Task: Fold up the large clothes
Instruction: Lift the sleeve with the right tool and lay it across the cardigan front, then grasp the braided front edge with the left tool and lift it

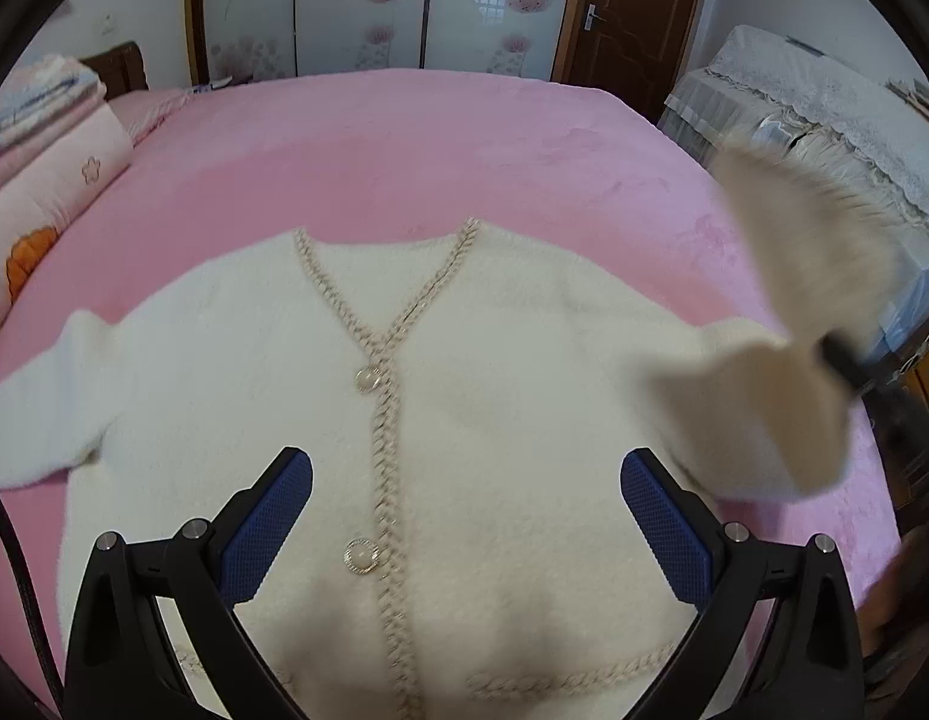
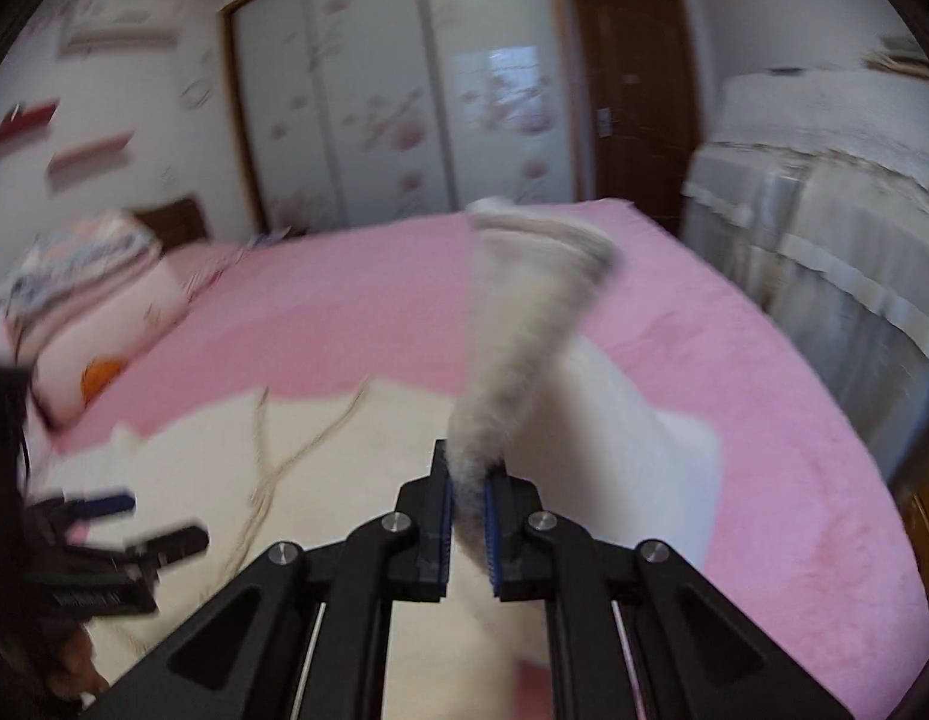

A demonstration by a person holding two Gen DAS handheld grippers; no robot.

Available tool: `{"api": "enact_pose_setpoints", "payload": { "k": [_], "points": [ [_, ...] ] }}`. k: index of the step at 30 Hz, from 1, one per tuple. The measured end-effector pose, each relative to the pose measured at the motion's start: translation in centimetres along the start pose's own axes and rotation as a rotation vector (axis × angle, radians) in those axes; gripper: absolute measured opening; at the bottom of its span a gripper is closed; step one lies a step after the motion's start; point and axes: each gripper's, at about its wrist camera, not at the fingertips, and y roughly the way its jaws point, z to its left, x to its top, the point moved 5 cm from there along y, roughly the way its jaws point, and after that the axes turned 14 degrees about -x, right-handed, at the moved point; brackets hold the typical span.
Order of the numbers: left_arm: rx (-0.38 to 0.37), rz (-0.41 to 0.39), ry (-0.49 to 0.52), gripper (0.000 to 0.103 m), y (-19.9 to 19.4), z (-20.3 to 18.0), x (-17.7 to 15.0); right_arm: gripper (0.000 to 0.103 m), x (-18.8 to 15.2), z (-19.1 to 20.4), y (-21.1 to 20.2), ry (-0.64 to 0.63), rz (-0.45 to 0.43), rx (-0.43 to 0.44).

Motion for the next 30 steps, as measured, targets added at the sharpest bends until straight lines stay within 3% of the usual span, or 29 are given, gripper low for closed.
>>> {"api": "enact_pose_setpoints", "payload": {
  "k": [3, 6, 8, 11, 19, 23, 30],
  "points": [
    [-0.022, 0.053, -0.016, 0.102, 0.5, 2.3, -1.6, 0.019, -5.4, 4.8, 3.9, -0.129, 0.162, -0.018],
    [-0.071, 0.122, -0.059, 0.102, 1.5, 4.2, -3.4, 0.026, -9.9, 6.8, 5.5, -0.178, 0.292, -0.015],
    [-0.122, 0.151, -0.101, 0.102, 2.1, 5.3, -4.3, 0.041, -10.8, 6.6, 4.6, -0.156, 0.285, -0.001],
    [-0.199, 0.166, -0.159, 0.098, 3.0, 5.9, -4.9, 0.051, -10.9, 5.5, 2.3, -0.071, 0.277, 0.032],
    [-0.421, 0.188, -0.183, 0.092, 6.2, 2.4, -5.3, 0.051, -11.8, 2.6, -1.4, 0.107, 0.264, 0.065],
    [-0.513, 0.235, -0.245, 0.076, 9.3, 1.3, -5.3, 0.051, -13.1, 2.1, -1.1, 0.168, 0.298, 0.080],
    [-0.562, 0.302, -0.335, 0.060, 15.3, 0.1, -5.8, 0.051, -14.9, 1.7, -0.6, 0.192, 0.337, 0.093]
  ]
}}
